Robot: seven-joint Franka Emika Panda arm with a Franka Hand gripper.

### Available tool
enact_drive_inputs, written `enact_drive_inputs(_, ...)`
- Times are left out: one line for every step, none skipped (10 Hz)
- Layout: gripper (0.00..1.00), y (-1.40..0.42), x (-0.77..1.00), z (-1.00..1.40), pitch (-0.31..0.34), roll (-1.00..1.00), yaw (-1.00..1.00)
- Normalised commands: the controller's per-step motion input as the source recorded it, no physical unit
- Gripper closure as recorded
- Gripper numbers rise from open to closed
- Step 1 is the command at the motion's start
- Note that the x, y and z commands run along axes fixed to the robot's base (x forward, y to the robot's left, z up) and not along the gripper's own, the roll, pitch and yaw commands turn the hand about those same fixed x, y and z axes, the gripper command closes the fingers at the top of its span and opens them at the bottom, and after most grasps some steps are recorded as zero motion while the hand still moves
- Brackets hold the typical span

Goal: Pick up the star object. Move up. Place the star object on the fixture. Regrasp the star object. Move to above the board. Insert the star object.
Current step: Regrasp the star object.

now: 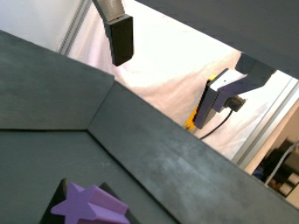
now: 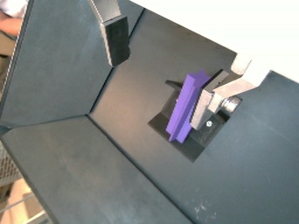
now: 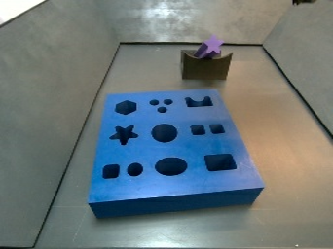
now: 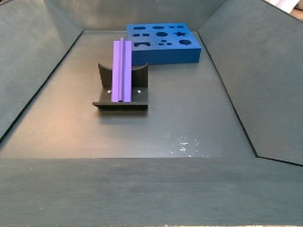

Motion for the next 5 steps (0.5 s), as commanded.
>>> enact_drive_inputs(0.00,-0.03,0.09,0.00,0.110,0.23,0.20)
enact_drive_inputs(0.00,-0.04,0.08,0.00,0.075,0.18,0.20)
enact_drive_inputs(0.00,0.05,0.03,-1.00,0.047,0.18,0.32)
enact_drive_inputs(0.00,0.05,0.04,-1.00,0.010,0.17,0.30)
enact_drive_inputs(0.00,0.04,0.04,-1.00,-0.022,0.17,0.27)
